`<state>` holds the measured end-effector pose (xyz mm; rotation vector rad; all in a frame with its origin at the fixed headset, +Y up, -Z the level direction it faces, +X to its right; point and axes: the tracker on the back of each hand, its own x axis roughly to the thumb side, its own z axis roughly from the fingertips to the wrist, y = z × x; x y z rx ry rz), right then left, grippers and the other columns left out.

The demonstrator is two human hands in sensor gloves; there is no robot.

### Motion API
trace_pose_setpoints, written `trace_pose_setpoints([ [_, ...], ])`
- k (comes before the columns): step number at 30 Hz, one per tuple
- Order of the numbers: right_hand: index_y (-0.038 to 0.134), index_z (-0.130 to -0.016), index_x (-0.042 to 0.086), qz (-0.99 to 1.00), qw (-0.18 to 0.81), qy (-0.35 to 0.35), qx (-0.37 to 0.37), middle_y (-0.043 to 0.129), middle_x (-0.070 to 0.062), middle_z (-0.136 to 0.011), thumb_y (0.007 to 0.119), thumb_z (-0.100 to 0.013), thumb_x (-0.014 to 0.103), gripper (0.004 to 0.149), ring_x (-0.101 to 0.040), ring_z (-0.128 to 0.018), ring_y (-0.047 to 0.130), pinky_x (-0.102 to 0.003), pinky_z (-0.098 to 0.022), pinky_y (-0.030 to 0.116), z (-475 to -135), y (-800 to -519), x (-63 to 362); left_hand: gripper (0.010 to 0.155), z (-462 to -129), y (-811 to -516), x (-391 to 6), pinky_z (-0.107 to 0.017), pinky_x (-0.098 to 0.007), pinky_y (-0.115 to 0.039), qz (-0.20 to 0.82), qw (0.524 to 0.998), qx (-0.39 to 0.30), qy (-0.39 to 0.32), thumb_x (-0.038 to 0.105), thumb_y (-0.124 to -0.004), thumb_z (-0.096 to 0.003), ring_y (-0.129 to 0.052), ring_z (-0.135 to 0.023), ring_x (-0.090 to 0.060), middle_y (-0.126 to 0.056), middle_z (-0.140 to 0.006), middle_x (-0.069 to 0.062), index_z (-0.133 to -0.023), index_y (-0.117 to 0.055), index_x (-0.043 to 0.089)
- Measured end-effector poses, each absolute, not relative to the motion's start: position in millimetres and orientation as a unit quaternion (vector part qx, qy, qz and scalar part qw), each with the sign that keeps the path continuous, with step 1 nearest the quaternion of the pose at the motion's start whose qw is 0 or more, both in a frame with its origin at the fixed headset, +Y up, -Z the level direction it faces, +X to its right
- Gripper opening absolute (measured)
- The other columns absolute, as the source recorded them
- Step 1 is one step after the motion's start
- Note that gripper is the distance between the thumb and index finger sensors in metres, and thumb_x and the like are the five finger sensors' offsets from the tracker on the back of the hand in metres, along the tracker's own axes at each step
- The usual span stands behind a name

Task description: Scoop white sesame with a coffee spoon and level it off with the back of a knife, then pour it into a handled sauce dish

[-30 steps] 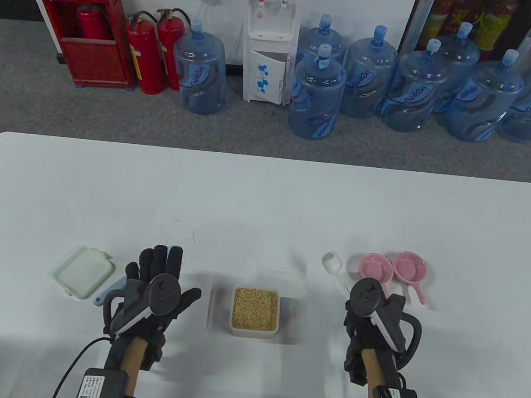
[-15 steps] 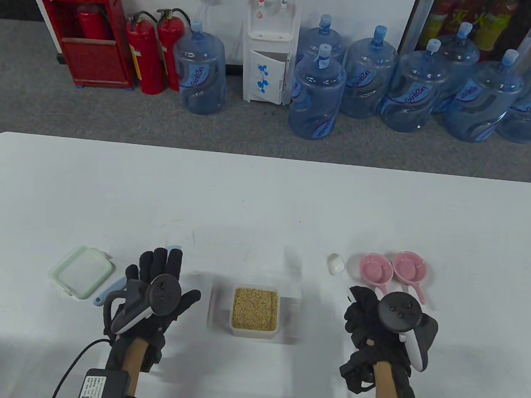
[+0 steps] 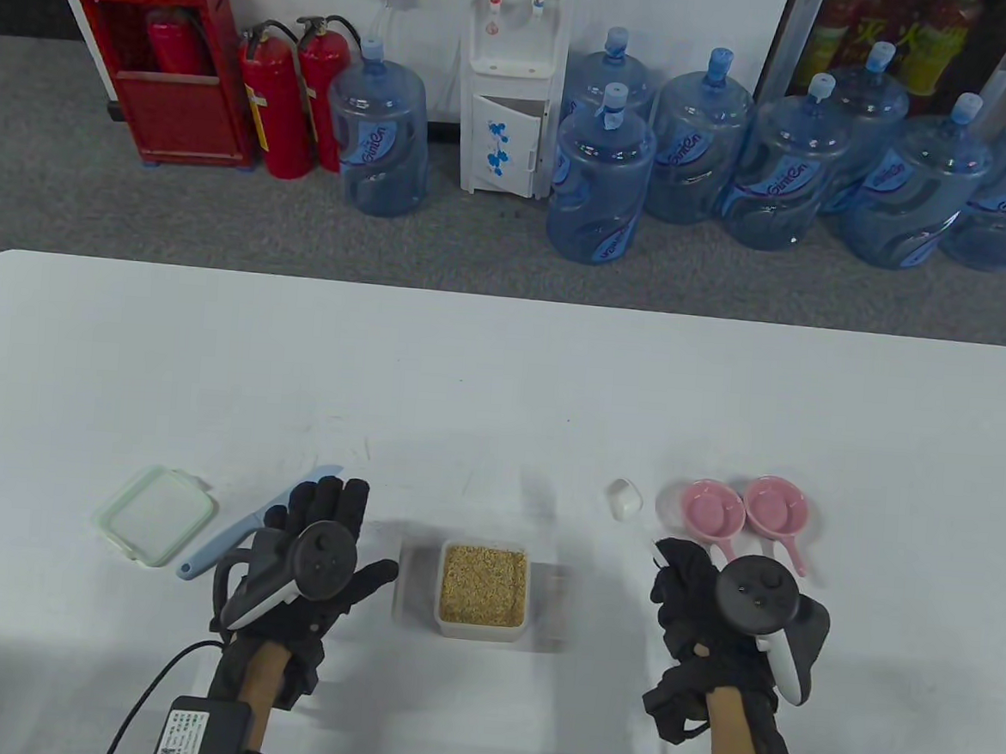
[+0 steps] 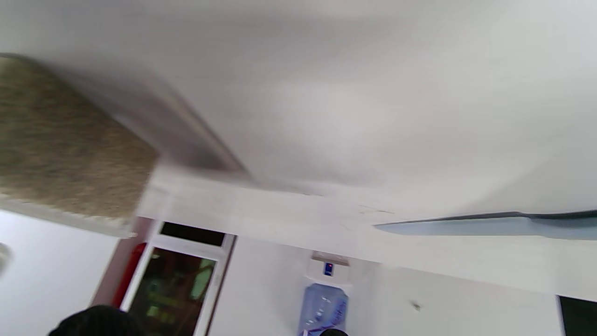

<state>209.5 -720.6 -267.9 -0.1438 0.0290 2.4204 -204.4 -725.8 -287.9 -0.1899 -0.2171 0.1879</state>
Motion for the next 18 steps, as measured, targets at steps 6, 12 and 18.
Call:
trace_pose_setpoints([
  [6,0.073,-0.103,0.022,0.964,0.263,-0.032,0.029,0.090,-0.008,-0.084,0.074,-0.061,0.028,0.043,-0.021,-0.051,0.098,-0.037,-0.039,0.086,-259,-706,172,0.103,-291,-719,-171,-0.084,-0.068,-0.036,0.057,0.972,-0.131,-0.189,0.069,-0.071,-0.0433,-0.033,-0.121,-0.046,-0.028,-0.128,-0.012,-0.120,-0.022,0.021],
  [12,0.079,-0.099,0.028,0.982,0.106,-0.105,0.115,0.089,-0.006,-0.088,0.078,-0.058,0.030,0.041,-0.022,-0.057,0.097,-0.039,-0.044,0.085,-243,-699,128,0.112,-300,-728,-144,-0.084,-0.067,-0.040,0.025,0.948,-0.212,-0.235,0.071,-0.076,-0.0363,-0.037,-0.122,-0.044,-0.031,-0.128,-0.011,-0.120,-0.024,0.017],
  [18,0.080,-0.098,0.030,0.974,0.008,-0.165,0.152,0.089,-0.004,-0.089,0.079,-0.058,0.030,0.040,-0.021,-0.058,0.097,-0.039,-0.045,0.084,-230,-699,101,0.112,-302,-737,-134,-0.084,-0.067,-0.040,0.024,0.947,-0.213,-0.241,0.071,-0.075,-0.0361,-0.038,-0.122,-0.044,-0.031,-0.128,-0.011,-0.119,-0.023,0.017],
])
